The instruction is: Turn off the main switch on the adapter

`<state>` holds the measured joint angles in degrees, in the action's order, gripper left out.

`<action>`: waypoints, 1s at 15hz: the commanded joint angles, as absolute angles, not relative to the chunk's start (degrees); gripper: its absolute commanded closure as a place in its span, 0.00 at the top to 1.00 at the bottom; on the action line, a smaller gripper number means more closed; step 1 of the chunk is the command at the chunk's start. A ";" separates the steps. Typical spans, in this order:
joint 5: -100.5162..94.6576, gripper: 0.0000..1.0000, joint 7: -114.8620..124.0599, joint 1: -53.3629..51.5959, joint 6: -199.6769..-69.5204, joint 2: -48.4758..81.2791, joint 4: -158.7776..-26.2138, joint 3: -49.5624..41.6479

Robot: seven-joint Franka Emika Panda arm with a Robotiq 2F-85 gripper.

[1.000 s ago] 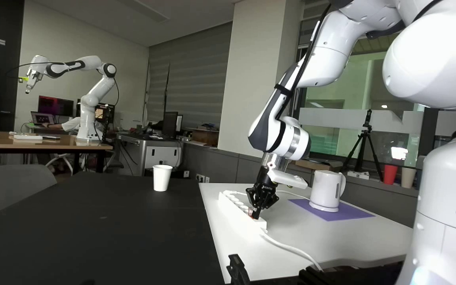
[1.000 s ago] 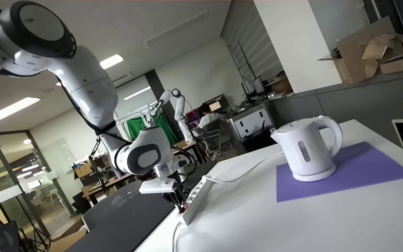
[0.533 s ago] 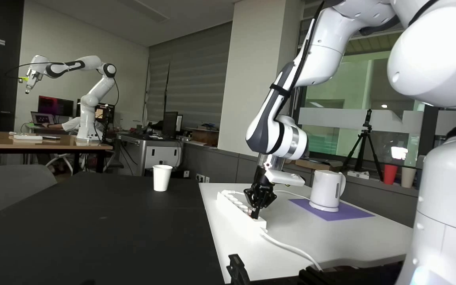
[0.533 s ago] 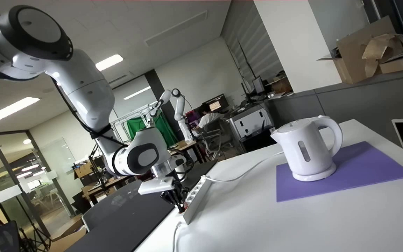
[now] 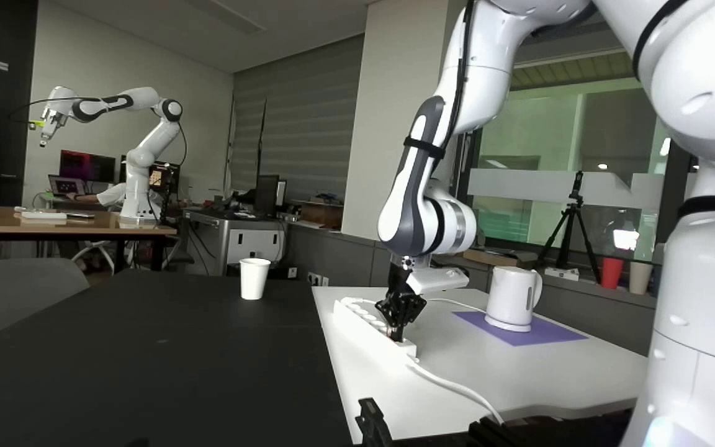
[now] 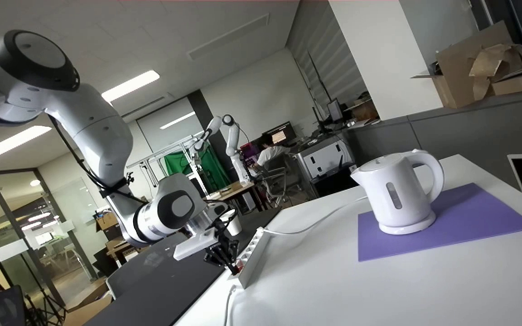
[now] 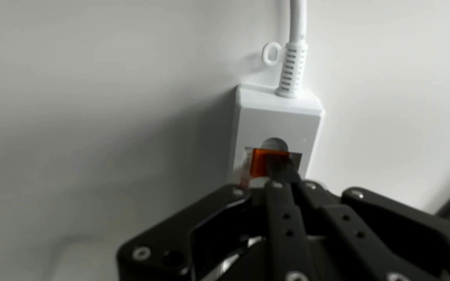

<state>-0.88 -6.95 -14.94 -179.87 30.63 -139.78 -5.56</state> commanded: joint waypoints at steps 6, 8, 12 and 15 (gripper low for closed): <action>-1.52 0.00 0.70 -34.26 -182.16 34.64 -139.18 -19.21; -1.25 0.00 1.25 -34.55 -181.08 31.41 -139.50 -19.47; -1.31 0.00 2.68 -34.37 -178.45 26.60 -139.61 -20.10; -2.90 0.00 4.15 -34.08 -174.81 23.49 -139.27 -21.31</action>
<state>-1.07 1.04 -34.10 -178.43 27.80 -139.50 -19.96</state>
